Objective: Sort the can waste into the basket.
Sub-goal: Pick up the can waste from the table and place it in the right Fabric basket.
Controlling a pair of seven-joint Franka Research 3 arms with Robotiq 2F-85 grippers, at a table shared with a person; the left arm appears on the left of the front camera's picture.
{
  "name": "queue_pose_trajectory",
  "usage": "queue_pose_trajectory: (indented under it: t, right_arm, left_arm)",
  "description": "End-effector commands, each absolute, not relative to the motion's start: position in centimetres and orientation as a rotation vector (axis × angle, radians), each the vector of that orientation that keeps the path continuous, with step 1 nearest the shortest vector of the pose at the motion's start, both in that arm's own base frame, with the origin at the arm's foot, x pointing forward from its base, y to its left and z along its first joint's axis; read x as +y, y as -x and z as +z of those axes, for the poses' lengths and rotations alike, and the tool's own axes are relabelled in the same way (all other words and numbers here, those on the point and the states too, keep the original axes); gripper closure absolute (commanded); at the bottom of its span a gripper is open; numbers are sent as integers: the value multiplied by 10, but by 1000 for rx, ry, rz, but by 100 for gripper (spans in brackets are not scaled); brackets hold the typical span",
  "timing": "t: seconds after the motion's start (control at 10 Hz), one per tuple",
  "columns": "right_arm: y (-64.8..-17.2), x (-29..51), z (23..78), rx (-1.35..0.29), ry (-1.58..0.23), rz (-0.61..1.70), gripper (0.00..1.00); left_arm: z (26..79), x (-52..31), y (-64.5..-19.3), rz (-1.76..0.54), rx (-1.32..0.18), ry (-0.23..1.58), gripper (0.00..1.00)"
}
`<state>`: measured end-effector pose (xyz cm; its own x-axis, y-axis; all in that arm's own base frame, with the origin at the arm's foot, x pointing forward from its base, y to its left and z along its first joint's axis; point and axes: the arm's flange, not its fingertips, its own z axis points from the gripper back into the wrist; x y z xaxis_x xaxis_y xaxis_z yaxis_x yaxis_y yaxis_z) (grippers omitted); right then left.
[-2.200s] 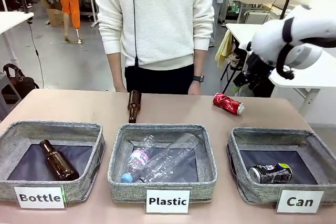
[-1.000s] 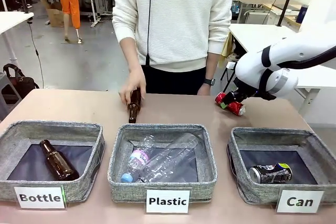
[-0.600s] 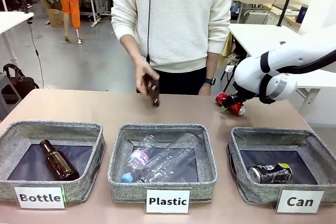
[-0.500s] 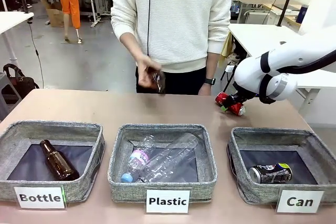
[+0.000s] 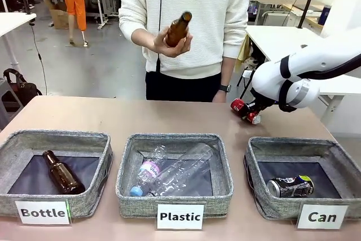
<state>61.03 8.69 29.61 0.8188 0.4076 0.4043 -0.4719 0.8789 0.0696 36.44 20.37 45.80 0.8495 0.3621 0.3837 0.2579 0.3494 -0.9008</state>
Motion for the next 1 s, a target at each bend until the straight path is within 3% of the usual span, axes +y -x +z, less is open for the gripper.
queue_pose_trajectory:
  t: [0.0, 0.5, 0.6, 0.9]
  right_arm:
    - [-609, 87, 296, -388, -171, 457, 100]
    - [-603, 83, 318, -382, -260, 426, 100]
    - [-593, 77, 349, -367, -352, 410, 61]
    - [-532, 52, 437, -321, -411, 469, 61]
  left_arm:
    - [461, 203, -363, 80, -594, 1251, 0]
    - [461, 203, -363, 80, -594, 1251, 0]
    - [461, 203, -363, 80, -594, 1251, 0]
    - [461, 203, -363, 80, -594, 1251, 0]
